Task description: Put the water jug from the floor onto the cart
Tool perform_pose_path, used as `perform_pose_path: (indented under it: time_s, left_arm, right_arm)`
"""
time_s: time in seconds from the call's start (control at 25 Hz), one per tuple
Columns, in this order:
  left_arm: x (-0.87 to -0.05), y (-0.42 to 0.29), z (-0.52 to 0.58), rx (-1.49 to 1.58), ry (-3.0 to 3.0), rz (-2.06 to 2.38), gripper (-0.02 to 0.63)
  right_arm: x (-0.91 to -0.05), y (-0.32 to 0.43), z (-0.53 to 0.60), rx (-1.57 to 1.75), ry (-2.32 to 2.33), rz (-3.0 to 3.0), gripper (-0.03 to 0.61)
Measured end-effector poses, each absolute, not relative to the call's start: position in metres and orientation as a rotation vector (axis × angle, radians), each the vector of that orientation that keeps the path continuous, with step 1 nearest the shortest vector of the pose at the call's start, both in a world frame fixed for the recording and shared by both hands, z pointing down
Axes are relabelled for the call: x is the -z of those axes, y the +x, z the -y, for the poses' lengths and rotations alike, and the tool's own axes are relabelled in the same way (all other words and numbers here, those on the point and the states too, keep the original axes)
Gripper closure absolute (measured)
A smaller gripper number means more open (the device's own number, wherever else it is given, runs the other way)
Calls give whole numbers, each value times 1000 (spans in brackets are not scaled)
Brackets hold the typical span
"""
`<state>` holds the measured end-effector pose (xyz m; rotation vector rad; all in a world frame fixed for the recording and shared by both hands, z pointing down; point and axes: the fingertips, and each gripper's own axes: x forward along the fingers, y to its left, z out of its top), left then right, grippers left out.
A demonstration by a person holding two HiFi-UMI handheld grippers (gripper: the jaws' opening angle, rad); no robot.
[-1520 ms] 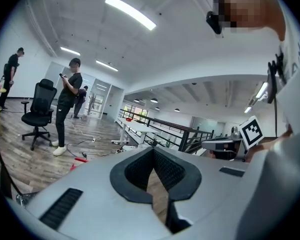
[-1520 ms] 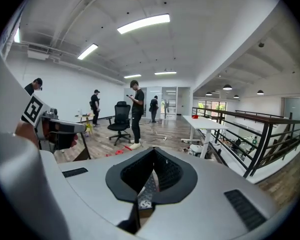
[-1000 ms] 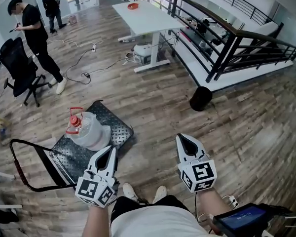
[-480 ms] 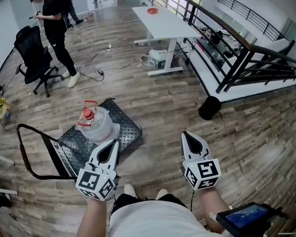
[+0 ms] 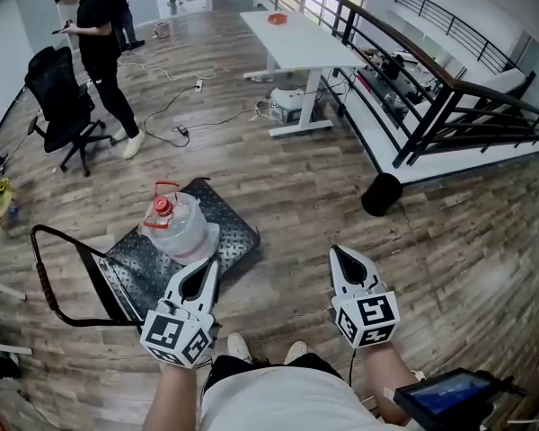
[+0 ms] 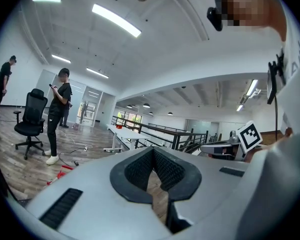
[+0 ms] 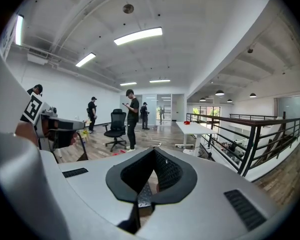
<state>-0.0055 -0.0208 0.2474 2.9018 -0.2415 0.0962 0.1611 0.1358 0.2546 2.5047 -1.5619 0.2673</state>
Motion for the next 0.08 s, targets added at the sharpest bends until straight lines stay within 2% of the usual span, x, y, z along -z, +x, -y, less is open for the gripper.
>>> perform_pose_path:
  time_s: [0.08]
  left_arm:
    - [-248,-6,20,-95,2900,241,615]
  right_arm:
    - [-256,160,-136,-272,2504,1558,578]
